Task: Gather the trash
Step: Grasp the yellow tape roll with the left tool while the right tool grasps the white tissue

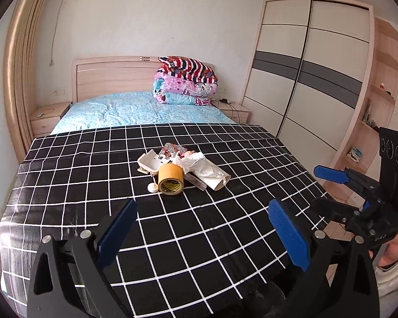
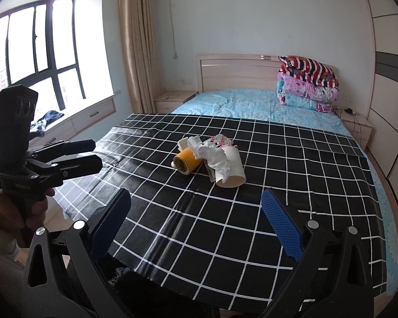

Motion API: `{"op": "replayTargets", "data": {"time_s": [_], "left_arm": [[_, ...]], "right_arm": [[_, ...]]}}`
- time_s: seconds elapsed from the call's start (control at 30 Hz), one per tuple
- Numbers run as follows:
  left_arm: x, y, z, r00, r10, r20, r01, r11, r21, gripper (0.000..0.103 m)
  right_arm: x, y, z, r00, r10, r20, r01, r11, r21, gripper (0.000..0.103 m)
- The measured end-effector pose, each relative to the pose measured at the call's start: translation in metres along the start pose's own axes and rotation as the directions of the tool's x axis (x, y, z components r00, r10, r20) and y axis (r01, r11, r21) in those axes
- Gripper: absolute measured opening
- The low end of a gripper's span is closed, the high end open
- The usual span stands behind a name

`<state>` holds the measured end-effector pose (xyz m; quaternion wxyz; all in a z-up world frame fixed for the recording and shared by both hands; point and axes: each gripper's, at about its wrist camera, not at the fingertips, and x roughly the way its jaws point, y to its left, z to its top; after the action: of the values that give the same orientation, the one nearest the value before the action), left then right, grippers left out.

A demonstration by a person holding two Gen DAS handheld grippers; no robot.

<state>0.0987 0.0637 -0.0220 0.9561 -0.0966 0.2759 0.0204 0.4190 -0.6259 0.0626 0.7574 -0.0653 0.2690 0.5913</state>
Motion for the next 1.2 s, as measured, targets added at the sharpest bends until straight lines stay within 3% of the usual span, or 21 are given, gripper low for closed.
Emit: {"op": "replayTargets", "data": {"time_s": [0.6, 0.7, 0.87, 0.93, 1.1, 1.2], "left_arm": [[0.113, 0.023, 0.014, 0.990, 0.003, -0.142, 0.003, 0.999, 0.041, 0.096], [0.128, 0.029, 0.014, 0.986, 0.008, -0.165, -0.005, 1.000, 0.023, 0.094], [0.150, 0.042, 0.014, 0.981, 0.002, -0.191, 0.000, 1.000, 0.010, 0.087], [0.157, 0.045, 0.014, 0.980, -0.010, -0.201, 0.013, 1.000, 0.011, 0.085], [0.171, 0.049, 0.014, 0.975, -0.025, -0.221, 0.027, 1.000, 0.008, 0.073], [0.178, 0.050, 0.014, 0.972, -0.032, -0.235, 0.038, 0.999, 0.021, 0.060]], "right_arm": [[0.101, -0.027, 0.024, 0.995, -0.023, -0.100, 0.018, 0.998, -0.055, 0.099], [0.118, -0.030, 0.029, 0.993, 0.001, -0.120, -0.009, 0.998, -0.067, 0.092], [0.141, -0.034, 0.034, 0.988, 0.028, -0.149, -0.041, 0.995, -0.089, 0.083], [0.150, -0.038, 0.037, 0.984, 0.059, -0.170, -0.073, 0.995, -0.074, 0.069], [0.171, -0.045, 0.045, 0.976, 0.108, -0.190, -0.121, 0.991, -0.060, 0.066], [0.174, -0.045, 0.049, 0.974, 0.123, -0.190, -0.137, 0.988, -0.065, 0.066]]}}
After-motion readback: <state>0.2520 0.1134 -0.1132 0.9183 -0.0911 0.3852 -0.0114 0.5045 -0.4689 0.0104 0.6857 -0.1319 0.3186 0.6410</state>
